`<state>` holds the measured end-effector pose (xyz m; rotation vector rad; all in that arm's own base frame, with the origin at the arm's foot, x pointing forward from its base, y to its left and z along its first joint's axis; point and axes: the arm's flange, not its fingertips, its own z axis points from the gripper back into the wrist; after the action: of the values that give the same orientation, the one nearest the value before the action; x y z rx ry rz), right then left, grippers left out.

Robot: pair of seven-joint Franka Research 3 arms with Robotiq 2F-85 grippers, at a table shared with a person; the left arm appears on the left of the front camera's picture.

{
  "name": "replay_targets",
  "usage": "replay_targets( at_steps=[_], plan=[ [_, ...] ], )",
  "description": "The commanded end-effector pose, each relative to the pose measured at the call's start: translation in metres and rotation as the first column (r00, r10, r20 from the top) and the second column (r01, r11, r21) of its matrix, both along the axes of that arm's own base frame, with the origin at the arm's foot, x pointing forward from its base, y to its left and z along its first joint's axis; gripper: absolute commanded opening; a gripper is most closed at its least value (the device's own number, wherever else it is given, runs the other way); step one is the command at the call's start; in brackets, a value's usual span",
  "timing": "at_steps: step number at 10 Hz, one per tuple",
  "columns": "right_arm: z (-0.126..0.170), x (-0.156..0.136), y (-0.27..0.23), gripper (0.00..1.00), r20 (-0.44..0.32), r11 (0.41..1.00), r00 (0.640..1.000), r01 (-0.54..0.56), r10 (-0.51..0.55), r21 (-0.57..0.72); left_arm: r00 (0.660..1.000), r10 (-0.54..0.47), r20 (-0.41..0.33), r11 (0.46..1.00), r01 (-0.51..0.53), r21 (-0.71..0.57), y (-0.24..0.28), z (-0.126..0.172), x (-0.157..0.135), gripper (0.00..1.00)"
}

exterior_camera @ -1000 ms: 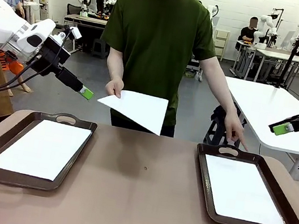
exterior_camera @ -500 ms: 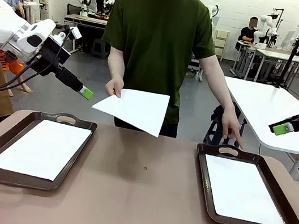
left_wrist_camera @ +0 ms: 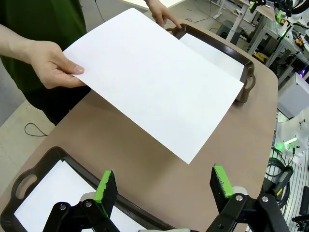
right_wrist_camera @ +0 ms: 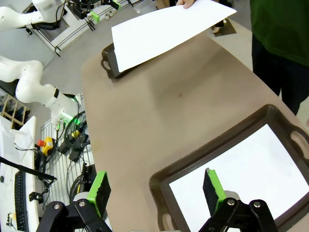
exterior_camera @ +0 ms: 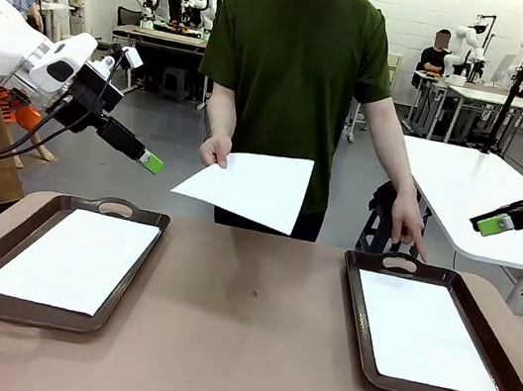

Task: Sort the A4 documents.
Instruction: Receive the A4 Paper.

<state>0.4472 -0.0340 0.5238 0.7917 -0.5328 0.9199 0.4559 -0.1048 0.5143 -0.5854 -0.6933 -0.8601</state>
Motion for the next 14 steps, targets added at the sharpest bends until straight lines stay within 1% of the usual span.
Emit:
replay_targets(
  at_steps=[1,2,4,5,6,7,8,10,11,14],
  plan=[
    [-0.007,0.000,0.007,1.00,-0.041,1.000,0.999,0.009,-0.009,0.017,1.000,-0.001,0.002,1.000,0.001,-0.001,0.001,0.000,-0.001,1.00],
    [-0.012,0.000,0.014,1.00,-0.087,0.999,0.996,0.039,-0.036,0.037,1.000,-0.001,0.002,1.000,0.001,-0.001,0.001,0.000,-0.001,1.00],
    [-0.025,-0.003,0.037,1.00,-0.203,0.988,0.973,0.130,-0.112,0.082,1.000,-0.001,0.002,1.000,0.001,-0.001,0.001,0.000,-0.001,1.00],
    [-0.033,-0.003,0.049,1.00,-0.272,0.976,0.948,0.195,-0.164,0.092,1.000,-0.001,0.002,1.000,0.001,-0.001,0.001,0.000,-0.001,1.00],
    [-0.040,-0.001,0.062,1.00,-0.354,0.960,0.913,0.255,-0.202,0.111,1.000,-0.001,0.002,1.000,0.001,-0.001,0.001,0.000,-0.001,1.00],
    [-0.046,0.007,0.076,1.00,-0.450,0.940,0.871,0.298,-0.196,0.168,1.000,-0.001,0.002,1.000,0.001,-0.001,0.001,0.000,-0.001,1.00],
    [-0.052,0.016,0.090,1.00,-0.511,0.922,0.839,0.329,-0.187,0.203,1.000,-0.001,0.002,1.000,0.001,-0.001,0.001,0.000,-0.001,1.00],
    [-0.065,0.035,0.122,1.00,-0.572,0.901,0.804,0.357,-0.163,0.244,1.000,-0.001,0.002,1.000,0.001,-0.001,0.001,0.000,-0.001,1.00],
    [-0.073,0.051,0.136,1.00,-0.611,0.887,0.776,0.382,-0.156,0.258,1.000,-0.001,0.002,1.000,0.001,-0.001,0.001,0.000,-0.001,1.00],
    [-0.093,0.075,0.170,1.00,-0.663,0.869,0.723,0.442,-0.196,0.225,1.000,-0.001,0.002,1.000,0.001,-0.001,0.001,0.000,-0.001,1.00]
  ],
)
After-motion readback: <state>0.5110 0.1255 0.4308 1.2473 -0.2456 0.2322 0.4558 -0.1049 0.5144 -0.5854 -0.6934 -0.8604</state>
